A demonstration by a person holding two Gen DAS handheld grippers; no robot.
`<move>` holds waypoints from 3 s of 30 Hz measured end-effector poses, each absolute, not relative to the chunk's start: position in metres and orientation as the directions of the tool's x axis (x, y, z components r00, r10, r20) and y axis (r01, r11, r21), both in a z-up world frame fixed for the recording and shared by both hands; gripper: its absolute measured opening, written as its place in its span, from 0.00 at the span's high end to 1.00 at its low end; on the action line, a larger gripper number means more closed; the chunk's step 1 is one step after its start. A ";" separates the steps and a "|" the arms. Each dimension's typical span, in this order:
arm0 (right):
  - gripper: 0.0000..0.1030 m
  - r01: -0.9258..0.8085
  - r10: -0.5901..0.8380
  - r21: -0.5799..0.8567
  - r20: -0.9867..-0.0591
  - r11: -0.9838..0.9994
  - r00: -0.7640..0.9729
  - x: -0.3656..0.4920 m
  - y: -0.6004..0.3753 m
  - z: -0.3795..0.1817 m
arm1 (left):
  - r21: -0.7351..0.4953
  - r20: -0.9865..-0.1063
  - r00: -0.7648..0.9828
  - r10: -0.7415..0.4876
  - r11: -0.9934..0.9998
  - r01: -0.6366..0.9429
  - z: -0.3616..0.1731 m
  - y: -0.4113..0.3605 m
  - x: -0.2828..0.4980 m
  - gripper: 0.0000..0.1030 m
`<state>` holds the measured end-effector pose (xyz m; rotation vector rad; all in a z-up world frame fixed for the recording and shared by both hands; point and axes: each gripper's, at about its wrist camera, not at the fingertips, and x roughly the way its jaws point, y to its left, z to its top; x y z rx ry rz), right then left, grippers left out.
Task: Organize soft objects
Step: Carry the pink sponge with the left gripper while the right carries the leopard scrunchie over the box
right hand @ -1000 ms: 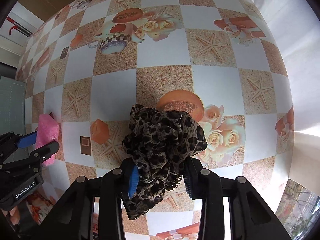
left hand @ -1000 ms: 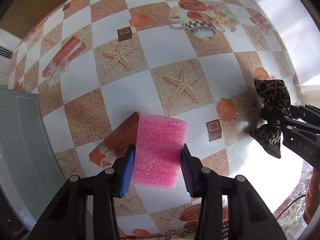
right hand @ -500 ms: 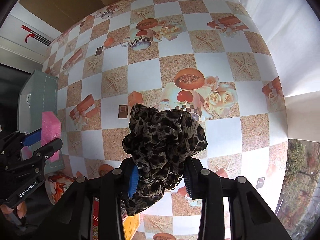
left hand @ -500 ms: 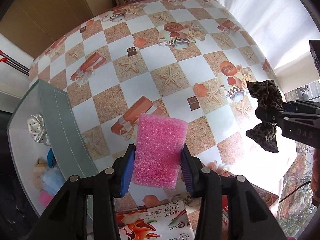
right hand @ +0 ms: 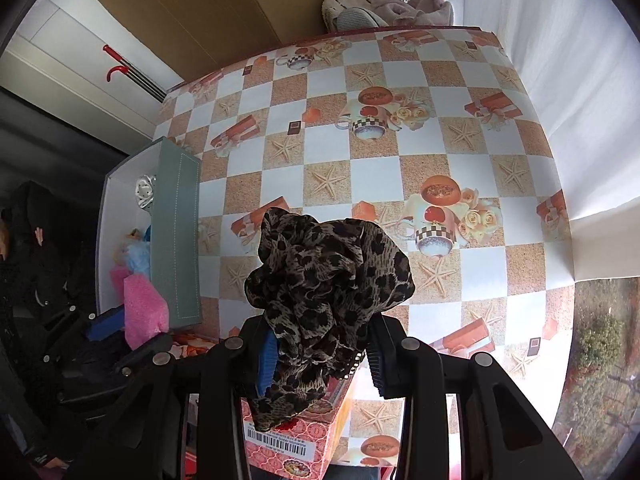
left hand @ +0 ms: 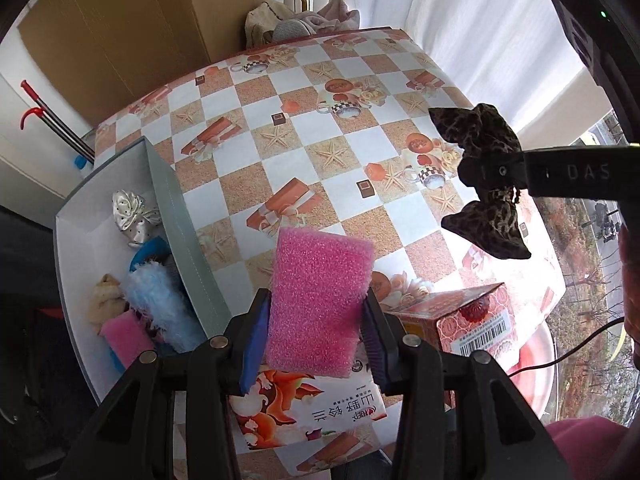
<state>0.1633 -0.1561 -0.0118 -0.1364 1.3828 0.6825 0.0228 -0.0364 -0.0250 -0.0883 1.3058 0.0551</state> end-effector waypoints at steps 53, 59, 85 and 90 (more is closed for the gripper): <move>0.63 -0.811 0.290 0.261 -0.950 0.524 -0.118 0.004 0.006 -0.011 | 0.038 -0.924 0.333 0.190 0.910 -0.413 0.013 0.040 -0.137 0.55; 0.63 -0.802 0.302 0.272 -0.946 0.532 -0.120 0.005 0.004 -0.012 | 0.033 -0.930 0.321 0.177 0.913 -0.407 0.010 0.037 -0.137 0.55; 0.62 -0.788 0.367 0.267 -0.929 0.555 -0.056 0.077 0.078 0.001 | 0.040 -0.934 0.245 0.261 0.756 -0.653 -0.025 0.166 -0.066 0.55; 0.62 -0.785 0.363 0.270 -0.930 0.558 -0.061 0.090 0.101 -0.004 | 0.056 -0.945 0.207 0.254 0.748 -0.662 -0.045 0.182 -0.043 0.55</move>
